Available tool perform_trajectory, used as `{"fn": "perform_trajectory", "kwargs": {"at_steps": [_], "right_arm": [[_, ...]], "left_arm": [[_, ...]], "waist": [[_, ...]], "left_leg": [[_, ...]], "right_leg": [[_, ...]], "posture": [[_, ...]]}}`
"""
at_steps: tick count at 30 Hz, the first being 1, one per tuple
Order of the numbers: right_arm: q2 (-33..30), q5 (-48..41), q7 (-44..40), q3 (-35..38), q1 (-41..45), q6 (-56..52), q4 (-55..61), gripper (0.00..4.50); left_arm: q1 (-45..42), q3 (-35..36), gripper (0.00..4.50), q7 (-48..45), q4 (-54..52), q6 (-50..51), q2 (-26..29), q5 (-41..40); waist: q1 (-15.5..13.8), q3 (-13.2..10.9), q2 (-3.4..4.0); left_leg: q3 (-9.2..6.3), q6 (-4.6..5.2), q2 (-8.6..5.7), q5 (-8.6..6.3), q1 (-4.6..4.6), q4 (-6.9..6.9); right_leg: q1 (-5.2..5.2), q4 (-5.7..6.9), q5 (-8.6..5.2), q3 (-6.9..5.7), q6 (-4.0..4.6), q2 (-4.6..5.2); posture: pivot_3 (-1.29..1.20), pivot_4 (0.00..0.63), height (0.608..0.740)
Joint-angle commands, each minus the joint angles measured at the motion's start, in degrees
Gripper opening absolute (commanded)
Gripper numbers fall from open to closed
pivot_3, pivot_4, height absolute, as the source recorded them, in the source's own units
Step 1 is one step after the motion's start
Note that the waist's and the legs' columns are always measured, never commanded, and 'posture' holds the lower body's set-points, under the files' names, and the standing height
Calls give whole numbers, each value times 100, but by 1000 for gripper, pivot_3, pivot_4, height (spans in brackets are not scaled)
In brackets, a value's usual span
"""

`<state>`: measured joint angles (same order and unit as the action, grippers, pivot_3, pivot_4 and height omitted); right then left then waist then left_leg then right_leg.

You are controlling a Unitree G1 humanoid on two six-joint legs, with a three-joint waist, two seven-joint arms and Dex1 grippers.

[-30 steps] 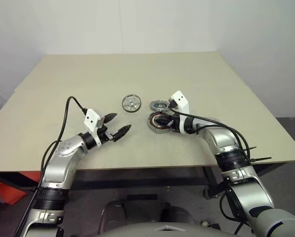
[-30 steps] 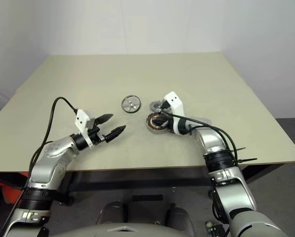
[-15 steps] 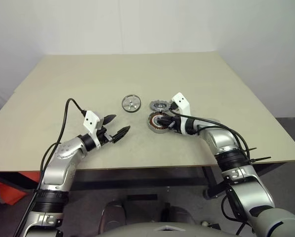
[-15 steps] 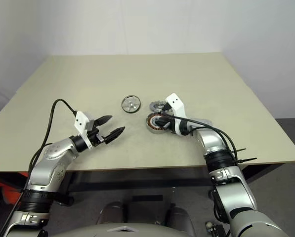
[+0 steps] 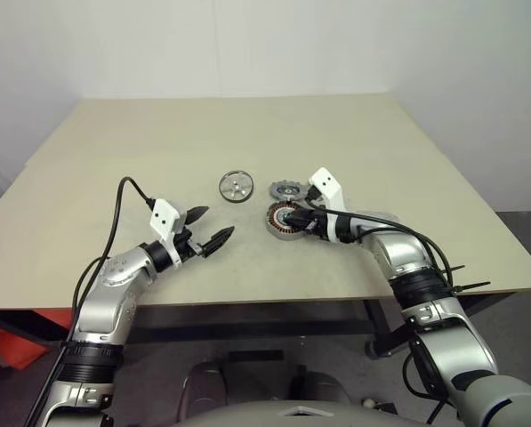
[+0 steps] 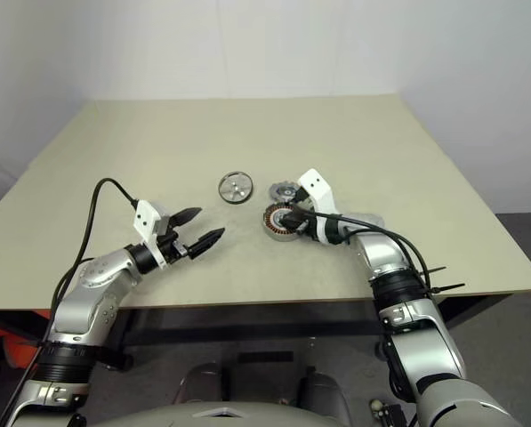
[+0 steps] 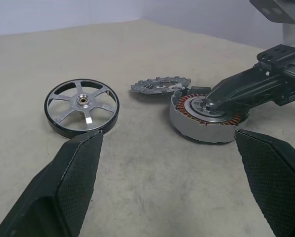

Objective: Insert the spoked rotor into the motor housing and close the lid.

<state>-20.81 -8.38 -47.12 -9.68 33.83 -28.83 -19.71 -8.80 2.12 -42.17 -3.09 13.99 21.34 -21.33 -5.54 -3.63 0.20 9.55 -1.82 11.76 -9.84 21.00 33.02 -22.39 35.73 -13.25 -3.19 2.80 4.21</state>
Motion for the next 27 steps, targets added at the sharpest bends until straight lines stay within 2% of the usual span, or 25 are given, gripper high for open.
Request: {"fn": "perform_trajectory", "kwargs": {"at_steps": [1,11,14,16,27], "right_arm": [[-28,27,3,45,121,143,88,1373],[26,-127,96,249,282,121,219,1373],[126,-193,182,348,371,103,-1,743],[153,-133,230,350,379,160,-144,55],[231,35,211,91,212,290,-196,55]], "left_arm": [[-64,77,4500,15,-190,-91,39,-40],[-72,60,4500,-25,-208,-83,37,-65],[-93,49,4500,-35,-196,-82,37,-62],[-102,46,4500,-41,-194,-78,38,-65],[-95,40,4500,-119,-239,2,73,-106]], "waist": [[0,0,0],[1,0,0],[1,0,0],[1,0,0],[1,0,0]], "left_leg": [[0,0,0,0,0,0],[0,0,0,0,0,0],[0,0,0,0,-1,1],[0,-1,0,1,-1,1],[0,-1,0,1,0,2]], "right_leg": [[0,0,0,0,0,0],[0,1,0,0,0,0],[-1,2,0,0,0,0],[0,2,0,0,0,0],[0,3,0,0,1,0]], "posture": [[0,0,740],[0,0,740],[0,0,740],[0,0,740],[0,0,740]]}}
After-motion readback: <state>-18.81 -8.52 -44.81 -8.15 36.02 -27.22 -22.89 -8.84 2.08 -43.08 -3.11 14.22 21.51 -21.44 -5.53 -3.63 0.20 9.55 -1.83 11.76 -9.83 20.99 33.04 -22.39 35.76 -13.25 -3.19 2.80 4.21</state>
